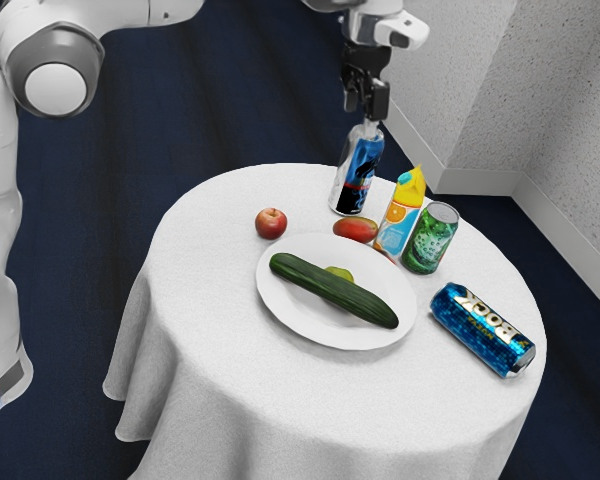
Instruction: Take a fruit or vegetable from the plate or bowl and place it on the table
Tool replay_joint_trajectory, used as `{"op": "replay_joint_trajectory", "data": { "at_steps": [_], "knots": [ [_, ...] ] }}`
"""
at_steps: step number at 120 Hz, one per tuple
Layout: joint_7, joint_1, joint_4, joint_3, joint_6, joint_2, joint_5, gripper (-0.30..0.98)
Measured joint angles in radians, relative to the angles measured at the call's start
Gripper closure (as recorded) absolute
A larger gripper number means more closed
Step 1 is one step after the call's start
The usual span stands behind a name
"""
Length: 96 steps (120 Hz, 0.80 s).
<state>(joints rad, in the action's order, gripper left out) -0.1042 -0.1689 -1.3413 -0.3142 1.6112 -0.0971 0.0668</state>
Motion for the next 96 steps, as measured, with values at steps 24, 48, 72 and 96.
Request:
{"op": "replay_joint_trajectory", "data": {
  "at_steps": [24, 48, 72, 96],
  "knots": [
    [-0.035, -0.003, -0.001, -0.011, 0.006, 0.0, 0.009, 0.0],
    [-0.062, -0.035, 0.025, 0.163, 0.012, -0.021, 0.013, 0.0],
    [-0.082, -0.101, 0.009, 0.386, 0.006, -0.045, -0.037, 0.0],
    [-0.095, -0.09, -0.114, 0.38, -0.028, 0.033, -0.071, 0.0]
  ]
}}
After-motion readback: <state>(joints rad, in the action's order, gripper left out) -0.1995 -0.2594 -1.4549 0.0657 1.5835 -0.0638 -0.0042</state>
